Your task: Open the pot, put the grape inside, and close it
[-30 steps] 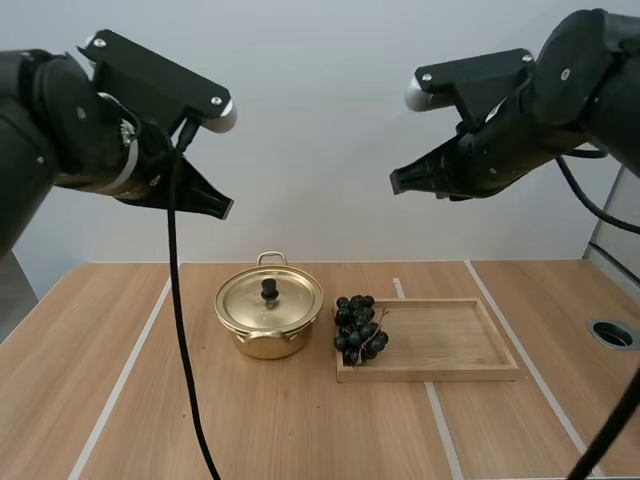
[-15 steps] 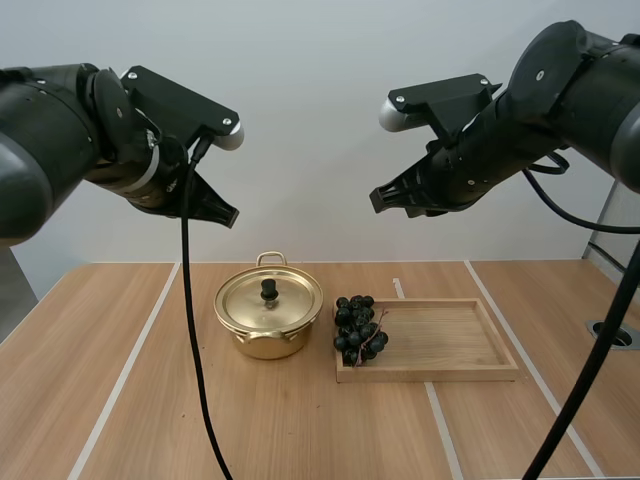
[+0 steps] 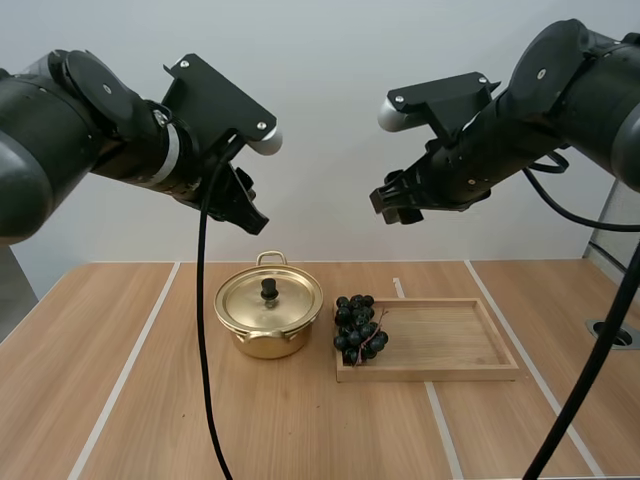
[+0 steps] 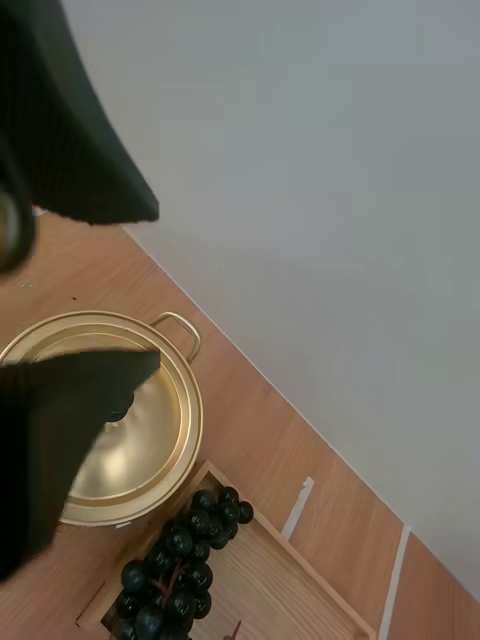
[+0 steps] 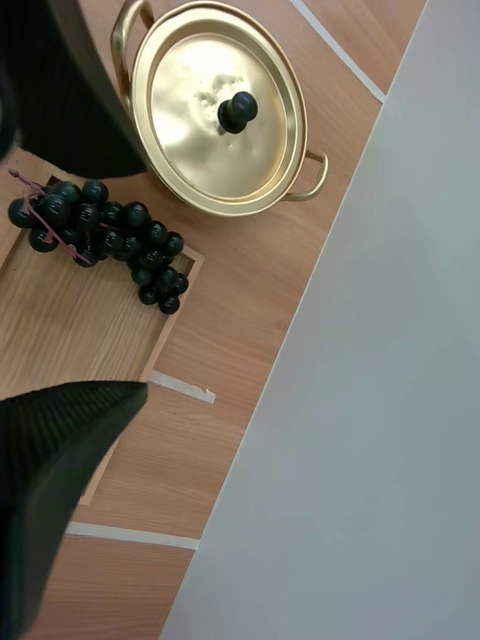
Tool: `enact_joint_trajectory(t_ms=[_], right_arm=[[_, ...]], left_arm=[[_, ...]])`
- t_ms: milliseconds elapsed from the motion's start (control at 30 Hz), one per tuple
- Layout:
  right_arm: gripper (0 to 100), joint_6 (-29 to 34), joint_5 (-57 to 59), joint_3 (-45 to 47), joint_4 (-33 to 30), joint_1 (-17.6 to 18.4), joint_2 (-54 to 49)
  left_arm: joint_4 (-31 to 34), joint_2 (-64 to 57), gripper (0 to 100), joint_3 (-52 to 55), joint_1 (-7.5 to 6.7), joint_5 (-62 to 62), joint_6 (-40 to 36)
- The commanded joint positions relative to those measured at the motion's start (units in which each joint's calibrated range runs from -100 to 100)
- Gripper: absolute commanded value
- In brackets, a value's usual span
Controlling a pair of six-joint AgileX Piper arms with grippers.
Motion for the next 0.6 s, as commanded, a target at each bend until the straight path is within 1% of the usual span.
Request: enact_joint_trajectory(t_ms=[0,67,133,300,400,500,567], right_arm=[[100,-0.5,-0.4,-0.4,-0.7,0.1,-0.3],[100,-0.5,-0.4,-0.4,-0.7,0.1,-0.3],[100,-0.5,-0.4,-0.4,-0.7,0.1,-0.3],[100,-0.5,-0.4,-0.4,-0.5,0.1,-0.3],[100,-0.5,-0.6,-0.4,-0.5,0.1,-0.3],[100,-0.5,-0.6,-0.4,-0.5,0.1,-0.3],[100,-0.5,-0.6,-0.4,-0.5,0.1,-0.3]], left_arm=[[-1.4,1.4,100,-0.4,0.04,0.5,1.7],[-1.1,3.2,99,-0.4,0.04,1.2,2.1],[-1.1,5.4,94,-0.4,0.04,1.3,2.1],[-0.7,12.5,98,-0.4,0.04,1.4,2.1],[-0.3,15.8,100,-0.4,-1.13,1.1,1.4],[0.7,19.1,100,-0.4,-3.43,-1.9,-0.4],[4.0,21.1,100,-0.5,-4.99,-4.7,-2.8]])
